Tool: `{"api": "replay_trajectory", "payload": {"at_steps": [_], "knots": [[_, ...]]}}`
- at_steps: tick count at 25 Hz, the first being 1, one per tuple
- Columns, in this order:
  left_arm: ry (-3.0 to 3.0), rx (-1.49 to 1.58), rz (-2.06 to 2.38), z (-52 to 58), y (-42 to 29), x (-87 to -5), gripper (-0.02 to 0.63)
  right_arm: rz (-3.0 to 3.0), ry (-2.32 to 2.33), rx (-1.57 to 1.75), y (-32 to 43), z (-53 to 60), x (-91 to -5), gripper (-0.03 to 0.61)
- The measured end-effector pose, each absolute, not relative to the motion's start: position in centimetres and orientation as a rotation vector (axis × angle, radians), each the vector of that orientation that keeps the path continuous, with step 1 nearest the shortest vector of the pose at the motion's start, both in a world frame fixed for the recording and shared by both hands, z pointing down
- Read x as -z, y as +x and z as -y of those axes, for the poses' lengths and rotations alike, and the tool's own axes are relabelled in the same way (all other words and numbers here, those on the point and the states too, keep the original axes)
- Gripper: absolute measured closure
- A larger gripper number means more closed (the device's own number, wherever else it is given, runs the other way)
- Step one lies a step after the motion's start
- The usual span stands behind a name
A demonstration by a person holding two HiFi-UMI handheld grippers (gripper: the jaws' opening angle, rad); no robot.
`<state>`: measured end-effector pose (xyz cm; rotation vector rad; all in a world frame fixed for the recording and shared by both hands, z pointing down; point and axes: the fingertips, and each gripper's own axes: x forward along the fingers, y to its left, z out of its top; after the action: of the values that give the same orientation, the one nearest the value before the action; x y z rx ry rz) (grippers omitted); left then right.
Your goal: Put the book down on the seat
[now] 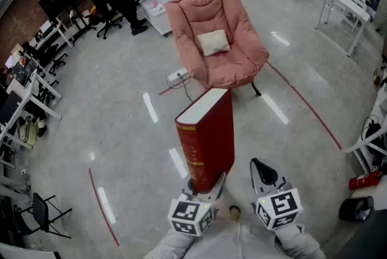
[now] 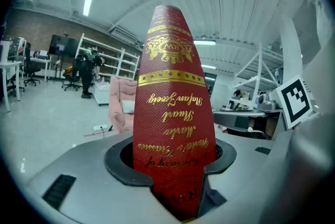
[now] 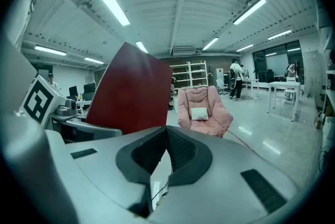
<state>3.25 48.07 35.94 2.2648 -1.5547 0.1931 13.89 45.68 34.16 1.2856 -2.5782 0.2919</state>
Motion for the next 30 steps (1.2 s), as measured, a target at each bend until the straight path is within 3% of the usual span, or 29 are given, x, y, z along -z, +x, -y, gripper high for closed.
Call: {"api": "replay_trajectory", "payload": {"at_steps": [30], "knots": [[2.234,-0.17,1.55,-32.6,-1.6,-36.3,0.376,2.6,1.177,-0.313,8.4,-32.3,-35.0,0.574]]}}
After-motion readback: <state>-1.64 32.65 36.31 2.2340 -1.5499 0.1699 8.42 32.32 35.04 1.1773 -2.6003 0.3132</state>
